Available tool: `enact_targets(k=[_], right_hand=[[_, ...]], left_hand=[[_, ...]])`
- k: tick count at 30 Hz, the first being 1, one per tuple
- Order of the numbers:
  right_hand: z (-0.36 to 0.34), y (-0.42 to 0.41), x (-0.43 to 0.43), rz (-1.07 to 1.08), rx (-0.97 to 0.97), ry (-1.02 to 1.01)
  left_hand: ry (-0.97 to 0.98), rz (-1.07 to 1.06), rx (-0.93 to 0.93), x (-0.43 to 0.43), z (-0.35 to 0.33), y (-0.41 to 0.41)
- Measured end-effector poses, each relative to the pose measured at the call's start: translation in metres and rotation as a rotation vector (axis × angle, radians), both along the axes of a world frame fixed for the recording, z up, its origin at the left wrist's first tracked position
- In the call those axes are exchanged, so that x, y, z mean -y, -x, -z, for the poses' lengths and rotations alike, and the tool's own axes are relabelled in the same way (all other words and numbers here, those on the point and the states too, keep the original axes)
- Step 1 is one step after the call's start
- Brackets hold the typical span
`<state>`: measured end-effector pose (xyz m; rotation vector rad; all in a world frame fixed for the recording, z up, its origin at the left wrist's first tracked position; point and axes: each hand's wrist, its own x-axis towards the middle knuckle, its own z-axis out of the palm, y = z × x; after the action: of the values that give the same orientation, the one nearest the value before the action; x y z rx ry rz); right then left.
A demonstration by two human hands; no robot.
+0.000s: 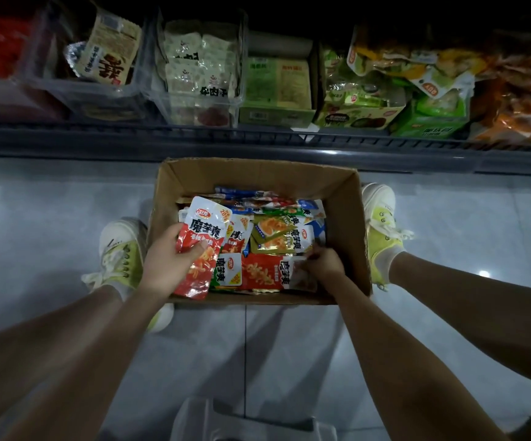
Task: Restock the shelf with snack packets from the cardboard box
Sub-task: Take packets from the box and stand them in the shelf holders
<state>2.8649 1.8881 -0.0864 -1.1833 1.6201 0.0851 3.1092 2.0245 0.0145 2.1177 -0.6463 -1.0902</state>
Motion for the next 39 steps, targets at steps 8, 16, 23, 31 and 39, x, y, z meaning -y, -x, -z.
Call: enact_targets(k=[8,16,23,31,39], right_hand=[[-0.062,-0.005,-0.007,0.190,0.421,0.096],[-0.160,-0.002,0.007,0.069,0.601,0.029],[-0.233,-0.029,0.010,0.049,0.745,0.077],[-0.295,-0.020,0.009,0.099,0.762,0.116],[-0.344,-0.014,-0.002,-0.101,0.809,0.294]], left_hand=[[0.017,-0.007,0.059,-0.002,-0.017,0.007],[0.168,0.007,0.013,0.006,-0.072,0.017],[0.312,0.097,-0.208,0.024,-0.142,0.050],[0.491,0.005,-0.068,0.035,-0.206,0.054],[0.505,0.156,-0.009,0.042,-0.261,0.056]])
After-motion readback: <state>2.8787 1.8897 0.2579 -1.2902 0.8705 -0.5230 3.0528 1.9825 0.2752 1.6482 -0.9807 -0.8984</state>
